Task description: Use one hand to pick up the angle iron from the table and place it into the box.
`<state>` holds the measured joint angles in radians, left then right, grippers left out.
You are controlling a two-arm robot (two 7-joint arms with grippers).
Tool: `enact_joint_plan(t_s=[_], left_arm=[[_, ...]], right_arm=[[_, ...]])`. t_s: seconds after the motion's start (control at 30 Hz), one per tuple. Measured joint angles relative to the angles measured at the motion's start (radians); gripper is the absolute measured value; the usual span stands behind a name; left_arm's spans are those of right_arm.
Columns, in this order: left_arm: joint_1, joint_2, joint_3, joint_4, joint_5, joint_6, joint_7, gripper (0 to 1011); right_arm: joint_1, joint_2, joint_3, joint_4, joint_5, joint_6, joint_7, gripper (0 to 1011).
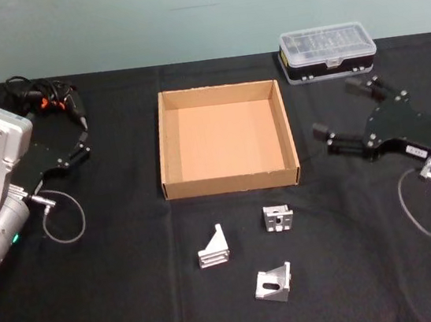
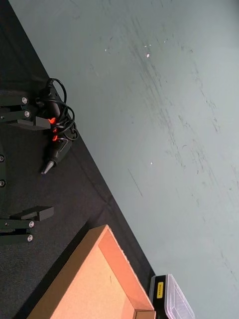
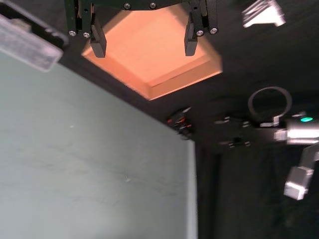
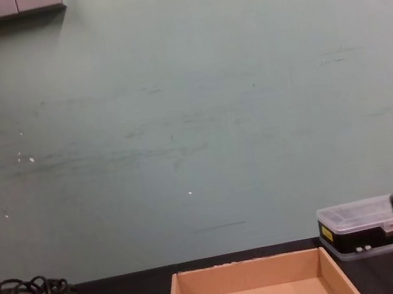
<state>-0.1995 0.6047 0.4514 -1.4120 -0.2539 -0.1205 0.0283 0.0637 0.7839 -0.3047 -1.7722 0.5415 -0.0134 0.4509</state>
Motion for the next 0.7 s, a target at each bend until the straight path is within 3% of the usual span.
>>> enact_joint_plan(t_s=[0.27,0.7], left_arm=[[0.0,0.0,0.0,0.0,0.0,0.0,0.0,1000],[0.0,0.0,0.0,0.0,0.0,0.0,0.0,1000]], right_arm=[[-0.004,-0.007,-0.024,-0.01,0.021,0.058,0.072,1003],[0.013,0.006,-0.097,0.0,0.031,0.128,0.173,1002]])
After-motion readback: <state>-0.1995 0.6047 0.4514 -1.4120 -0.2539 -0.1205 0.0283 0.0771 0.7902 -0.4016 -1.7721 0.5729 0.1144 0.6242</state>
